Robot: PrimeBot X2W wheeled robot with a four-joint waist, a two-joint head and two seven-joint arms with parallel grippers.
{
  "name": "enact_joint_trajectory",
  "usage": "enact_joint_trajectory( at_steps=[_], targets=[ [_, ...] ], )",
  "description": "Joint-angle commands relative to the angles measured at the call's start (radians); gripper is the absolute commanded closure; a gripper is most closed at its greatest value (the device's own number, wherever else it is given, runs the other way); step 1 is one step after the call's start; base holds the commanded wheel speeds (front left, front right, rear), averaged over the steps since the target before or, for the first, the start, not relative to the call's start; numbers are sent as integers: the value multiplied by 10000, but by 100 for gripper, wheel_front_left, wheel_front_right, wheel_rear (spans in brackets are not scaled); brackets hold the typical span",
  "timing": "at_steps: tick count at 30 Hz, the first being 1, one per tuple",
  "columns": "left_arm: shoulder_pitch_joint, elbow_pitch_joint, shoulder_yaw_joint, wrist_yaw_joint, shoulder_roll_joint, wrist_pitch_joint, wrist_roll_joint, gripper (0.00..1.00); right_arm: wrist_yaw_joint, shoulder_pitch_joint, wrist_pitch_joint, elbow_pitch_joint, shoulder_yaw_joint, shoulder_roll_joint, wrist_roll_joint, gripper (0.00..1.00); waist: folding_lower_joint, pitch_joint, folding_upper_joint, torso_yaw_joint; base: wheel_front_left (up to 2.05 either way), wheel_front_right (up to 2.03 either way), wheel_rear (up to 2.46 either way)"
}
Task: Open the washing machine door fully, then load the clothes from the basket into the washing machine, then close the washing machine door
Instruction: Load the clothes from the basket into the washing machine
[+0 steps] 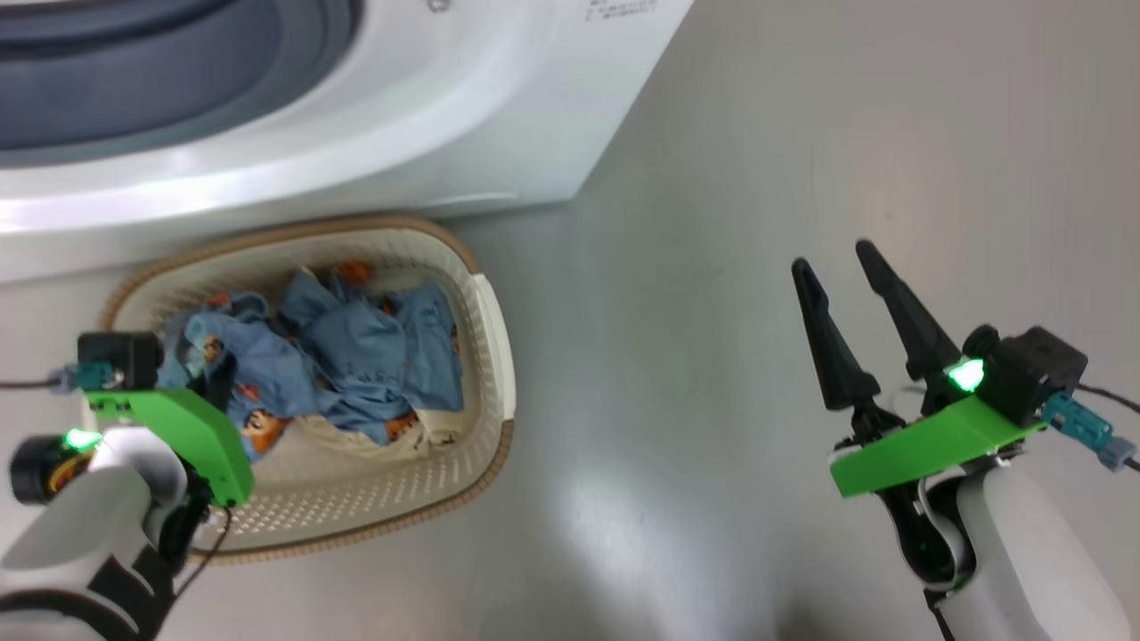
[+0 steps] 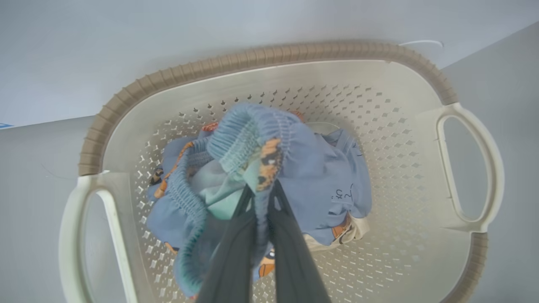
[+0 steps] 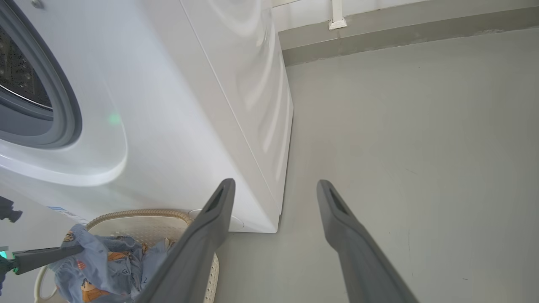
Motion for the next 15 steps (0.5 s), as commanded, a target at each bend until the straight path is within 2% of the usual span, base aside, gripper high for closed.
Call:
enact_joint_trajectory(
  at_steps=[1,7,15],
  targets=[
    [316,-139,306,-13,340,-231,-213,100,17,498,-74,-119,140,-100,51,0,0,-858,0,344,0,0,0],
    [1004,-691,630,-13,310,-467,-530,100,17,998,-74,101,73,-275,182,0,0,-1964,0,604,0,0,0],
    [2162,-1995,2597,-13,446,-476,574,100,17,1686,-74,290,25,-478,355,0,0,-3179,0,844,0,0,0]
  ],
)
